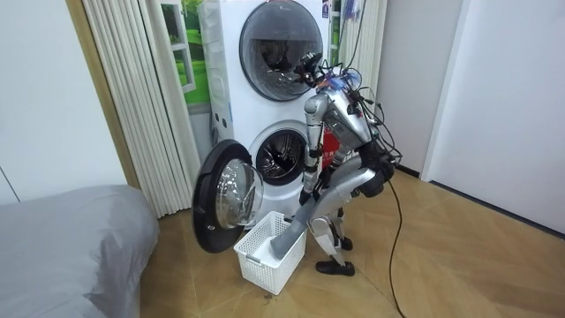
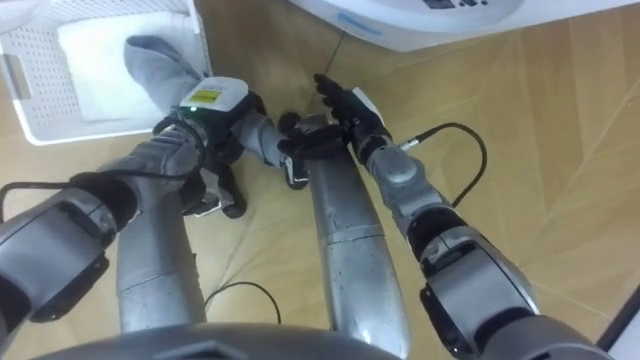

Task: Put towel into washing machine

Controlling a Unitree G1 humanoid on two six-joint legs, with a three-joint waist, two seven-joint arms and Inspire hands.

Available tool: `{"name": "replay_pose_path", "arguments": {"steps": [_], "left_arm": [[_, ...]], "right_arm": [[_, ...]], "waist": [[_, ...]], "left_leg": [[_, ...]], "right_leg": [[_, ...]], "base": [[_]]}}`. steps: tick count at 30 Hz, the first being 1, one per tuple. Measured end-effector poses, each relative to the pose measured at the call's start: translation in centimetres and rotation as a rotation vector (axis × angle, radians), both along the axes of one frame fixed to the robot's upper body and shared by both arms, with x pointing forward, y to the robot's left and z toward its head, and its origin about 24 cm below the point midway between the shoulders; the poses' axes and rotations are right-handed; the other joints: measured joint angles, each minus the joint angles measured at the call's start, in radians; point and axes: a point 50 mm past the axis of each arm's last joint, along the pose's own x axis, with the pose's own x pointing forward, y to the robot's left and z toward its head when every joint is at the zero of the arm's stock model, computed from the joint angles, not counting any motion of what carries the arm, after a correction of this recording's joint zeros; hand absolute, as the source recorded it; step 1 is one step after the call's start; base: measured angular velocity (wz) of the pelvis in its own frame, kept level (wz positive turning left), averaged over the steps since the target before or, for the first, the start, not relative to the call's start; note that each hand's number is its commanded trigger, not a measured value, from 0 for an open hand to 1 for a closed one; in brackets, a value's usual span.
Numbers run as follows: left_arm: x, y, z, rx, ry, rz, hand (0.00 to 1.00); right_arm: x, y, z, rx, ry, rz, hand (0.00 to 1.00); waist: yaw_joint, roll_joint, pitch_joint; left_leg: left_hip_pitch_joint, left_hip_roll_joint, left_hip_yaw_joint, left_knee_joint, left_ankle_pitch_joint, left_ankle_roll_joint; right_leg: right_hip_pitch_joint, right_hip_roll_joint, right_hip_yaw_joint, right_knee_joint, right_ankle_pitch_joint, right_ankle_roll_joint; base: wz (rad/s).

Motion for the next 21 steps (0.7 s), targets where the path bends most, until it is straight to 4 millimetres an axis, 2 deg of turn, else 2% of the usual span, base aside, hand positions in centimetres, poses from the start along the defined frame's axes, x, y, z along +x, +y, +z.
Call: {"name": "replay_pose_path", "arguments": {"steps": [5,10,14,18,21], "left_arm": [[-0.5,0.0,-0.6,0.035,0.066,-0.028,1.0],[-1.9,0.3,-2.0,0.04,0.132,-0.033,1.0],[-2.1,0.8,-2.2,0.024,0.138,0.001,1.0],[-1.8,1.3,-1.8,-0.076,0.115,0.085,1.0],[-1.3,1.6,-1.2,-0.239,0.08,0.225,1.0]], "right_arm": [[-0.4,-0.1,-0.6,0.049,0.047,-0.048,0.0],[-2.4,-2.3,-3.1,0.136,0.206,-0.231,0.0],[-3.7,-3.3,-4.1,0.159,0.26,-0.288,0.0],[-4.7,-5.0,-4.8,0.157,0.291,-0.362,0.0],[-5.1,-5.7,-5.0,0.144,0.295,-0.393,0.0]], "waist": [[-0.004,-0.004,0.0004],[-0.004,-0.002,0.0013],[0.004,0.002,0.0029],[0.037,0.009,0.0041],[0.074,0.02,0.006]], "left_leg": [[0.041,0.002,0.001,-0.033,0.001,0.003],[0.176,-0.002,0.019,-0.121,0.004,0.003],[0.261,-0.004,0.027,-0.174,0.007,0.003],[0.37,-0.022,0.044,-0.255,0.022,0.005],[0.435,-0.027,0.048,-0.294,0.029,0.004]], "right_leg": [[0.044,0.011,0.002,-0.042,0.005,0.01],[0.174,0.018,0.014,-0.126,0.009,0.023],[0.256,0.022,0.015,-0.182,0.013,0.03],[0.358,0.008,0.015,-0.244,0.016,0.039],[0.424,0.01,0.016,-0.286,0.021,0.046]], "base": [[-0.08],[-0.05],[-0.04],[-0.02],[0.0]]}}
